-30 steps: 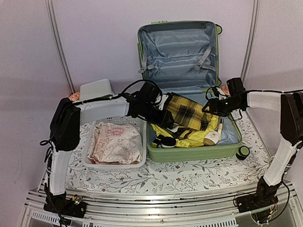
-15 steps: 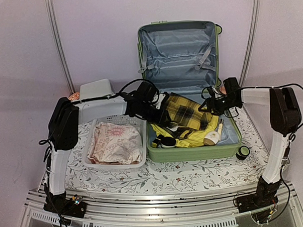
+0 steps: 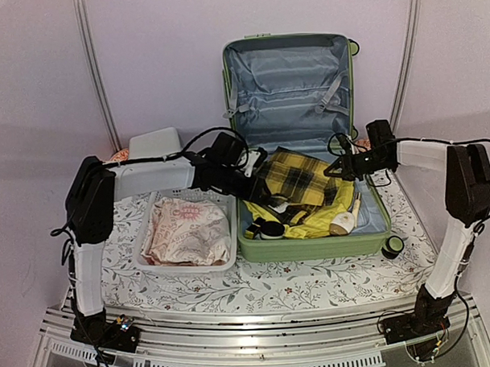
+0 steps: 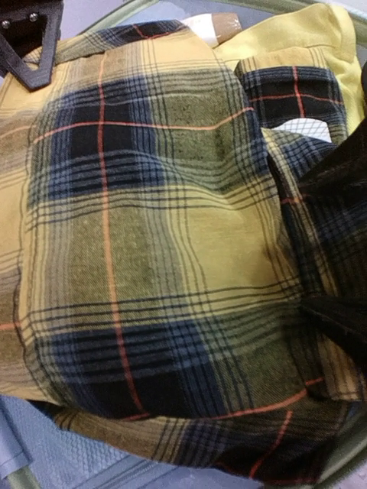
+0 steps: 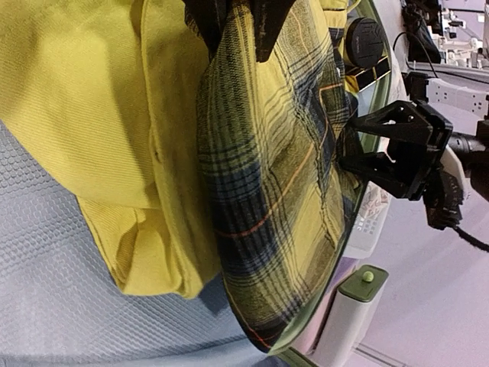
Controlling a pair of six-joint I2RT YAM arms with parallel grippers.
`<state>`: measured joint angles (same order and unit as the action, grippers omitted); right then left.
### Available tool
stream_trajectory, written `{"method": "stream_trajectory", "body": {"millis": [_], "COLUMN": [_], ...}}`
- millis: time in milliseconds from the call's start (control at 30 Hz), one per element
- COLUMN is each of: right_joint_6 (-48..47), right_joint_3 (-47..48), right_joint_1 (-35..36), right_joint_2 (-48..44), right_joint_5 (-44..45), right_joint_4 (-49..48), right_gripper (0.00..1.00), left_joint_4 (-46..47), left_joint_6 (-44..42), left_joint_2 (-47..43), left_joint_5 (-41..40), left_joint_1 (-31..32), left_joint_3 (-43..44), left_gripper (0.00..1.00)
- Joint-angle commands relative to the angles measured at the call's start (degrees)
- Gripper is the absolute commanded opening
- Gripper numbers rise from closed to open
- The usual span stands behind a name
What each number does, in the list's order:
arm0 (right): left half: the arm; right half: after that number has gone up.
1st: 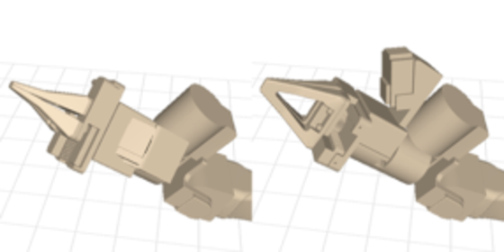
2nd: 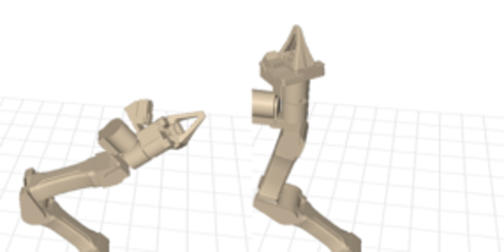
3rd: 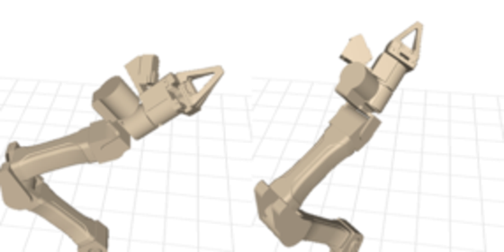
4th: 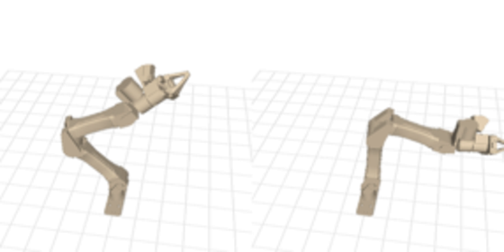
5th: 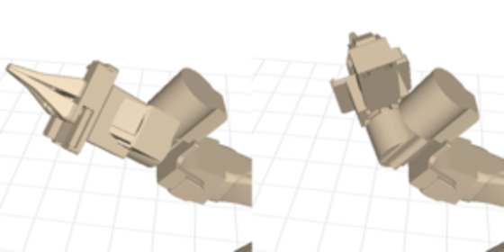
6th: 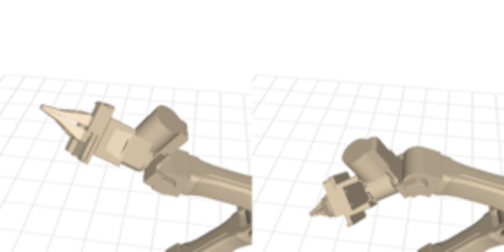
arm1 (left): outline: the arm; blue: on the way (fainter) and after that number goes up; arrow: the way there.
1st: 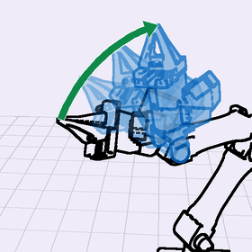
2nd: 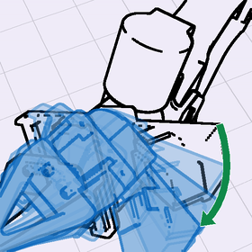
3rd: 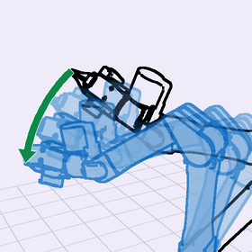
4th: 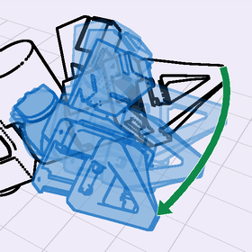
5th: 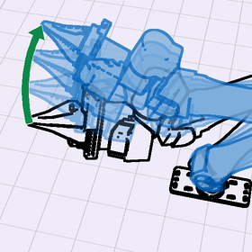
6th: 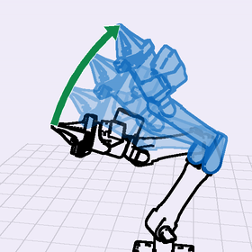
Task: Open, take out, and arrange the luggage
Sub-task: Pick up the clothes from the opened luggage, then place the clothes in the bin.
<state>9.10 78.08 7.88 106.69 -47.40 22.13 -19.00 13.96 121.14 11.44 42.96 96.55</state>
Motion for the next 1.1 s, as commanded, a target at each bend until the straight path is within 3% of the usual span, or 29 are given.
{"method": "stream_trajectory", "body": {"millis": [0,367,467,533,567,767,1067], "right_joint_6": [1.68,8.67,12.02,14.92,16.38,20.90,23.69], "right_joint_3": [-0.59,-6.23,-9.09,-11.94,-12.85,-16.08,-16.16], "right_joint_1": [0.41,0.91,0.91,0.90,0.90,1.08,1.26], "right_joint_2": [-6.97,-20.37,-23.92,-26.02,-26.90,-30.93,-33.28], "right_joint_5": [-0.80,11.55,13.59,14.30,14.50,13.65,12.59], "right_joint_4": [0.69,2.63,2.48,1.84,1.54,0.32,0.52], "right_gripper": [0.04,0.03,0.03,0.04,0.04,0.04,0.04], "left_joint_4": [0.15,5.90,6.55,9.09,10.62,19.41,17.69], "left_joint_6": [-1.25,-1.16,-3.66,-5.12,-5.90,-14.48,-20.24], "left_joint_2": [-5.57,-16.00,-16.29,-16.61,-16.66,-13.18,-0.79], "left_joint_5": [-1.07,1.86,-5.23,-8.31,-9.60,-10.92,-11.84], "left_joint_1": [-1.98,-0.02,4.61,7.65,8.98,15.81,19.39], "left_joint_3": [-5.32,-11.21,-10.62,-10.82,-11.06,-9.01,2.17], "left_gripper": [0.50,0.59,0.75,0.96,0.98,0.98,0.98]}}
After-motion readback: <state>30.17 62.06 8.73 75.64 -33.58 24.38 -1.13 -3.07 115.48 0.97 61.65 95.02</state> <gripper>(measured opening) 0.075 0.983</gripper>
